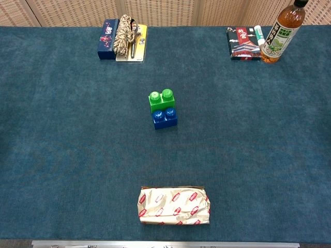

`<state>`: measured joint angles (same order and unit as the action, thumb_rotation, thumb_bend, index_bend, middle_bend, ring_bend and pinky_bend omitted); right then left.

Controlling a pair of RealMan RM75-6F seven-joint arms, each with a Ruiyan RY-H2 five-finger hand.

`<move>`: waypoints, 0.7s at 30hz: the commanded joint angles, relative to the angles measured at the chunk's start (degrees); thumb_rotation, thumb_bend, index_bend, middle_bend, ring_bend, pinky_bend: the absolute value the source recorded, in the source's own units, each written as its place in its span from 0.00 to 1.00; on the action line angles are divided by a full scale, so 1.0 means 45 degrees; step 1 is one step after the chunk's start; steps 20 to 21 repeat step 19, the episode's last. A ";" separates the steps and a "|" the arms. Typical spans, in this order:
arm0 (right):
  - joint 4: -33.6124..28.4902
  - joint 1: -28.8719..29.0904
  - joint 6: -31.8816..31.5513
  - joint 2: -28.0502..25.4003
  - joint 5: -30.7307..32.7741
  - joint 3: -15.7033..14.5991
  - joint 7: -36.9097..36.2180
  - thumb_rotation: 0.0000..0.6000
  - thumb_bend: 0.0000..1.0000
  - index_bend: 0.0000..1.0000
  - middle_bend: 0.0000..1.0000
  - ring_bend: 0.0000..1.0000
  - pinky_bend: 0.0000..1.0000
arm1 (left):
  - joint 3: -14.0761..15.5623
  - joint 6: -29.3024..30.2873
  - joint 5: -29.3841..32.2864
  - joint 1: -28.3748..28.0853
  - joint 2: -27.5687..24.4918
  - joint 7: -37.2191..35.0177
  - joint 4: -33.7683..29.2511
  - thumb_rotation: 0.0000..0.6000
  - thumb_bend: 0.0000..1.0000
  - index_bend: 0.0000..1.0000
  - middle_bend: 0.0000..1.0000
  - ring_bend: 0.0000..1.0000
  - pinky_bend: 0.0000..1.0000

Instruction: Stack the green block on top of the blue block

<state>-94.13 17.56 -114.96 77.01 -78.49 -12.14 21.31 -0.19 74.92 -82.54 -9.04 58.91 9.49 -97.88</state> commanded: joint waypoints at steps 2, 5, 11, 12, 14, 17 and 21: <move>0.0900 -0.0767 0.0398 0.0153 0.0252 0.0773 -0.0886 1.00 0.17 0.33 0.25 0.06 0.08 | 0.0016 0.0078 -0.0024 0.0023 0.0066 0.0053 0.0014 1.00 0.23 0.25 0.14 0.00 0.10; 0.1031 -0.1059 0.0800 0.0078 0.0363 0.1149 -0.1096 1.00 0.17 0.33 0.25 0.06 0.08 | 0.0058 0.0055 0.0005 0.0034 0.0085 0.0065 0.0058 1.00 0.23 0.25 0.14 0.00 0.10; 0.0684 -0.1394 0.1539 -0.0373 0.0107 0.1424 -0.1035 1.00 0.17 0.33 0.25 0.06 0.08 | 0.0052 -0.0045 0.0148 -0.0004 0.0159 0.0051 0.0139 1.00 0.23 0.25 0.14 0.00 0.10; 0.0653 -0.1444 0.1614 -0.0422 0.0066 0.1485 -0.1068 1.00 0.17 0.33 0.25 0.06 0.08 | 0.0051 -0.0052 0.0151 -0.0011 0.0175 0.0039 0.0144 1.00 0.23 0.25 0.14 0.00 0.10; 0.0587 -0.1540 0.1779 -0.0516 0.0022 0.1623 -0.1204 1.00 0.17 0.33 0.25 0.06 0.08 | 0.0054 -0.0087 0.0171 -0.0025 0.0207 -0.0019 0.0154 1.00 0.23 0.25 0.14 0.00 0.10; 0.0505 -0.1664 0.2067 -0.0690 -0.0015 0.1901 -0.1563 1.00 0.17 0.33 0.25 0.06 0.08 | 0.0054 -0.0195 0.0237 -0.0076 0.0263 -0.0024 0.0249 1.00 0.23 0.25 0.15 0.00 0.10; 0.0472 -0.1756 0.2253 -0.0782 -0.0044 0.2056 -0.1718 1.00 0.17 0.33 0.25 0.06 0.08 | 0.0053 -0.0282 0.0297 -0.0120 0.0341 0.0031 0.0357 1.00 0.23 0.25 0.15 0.00 0.10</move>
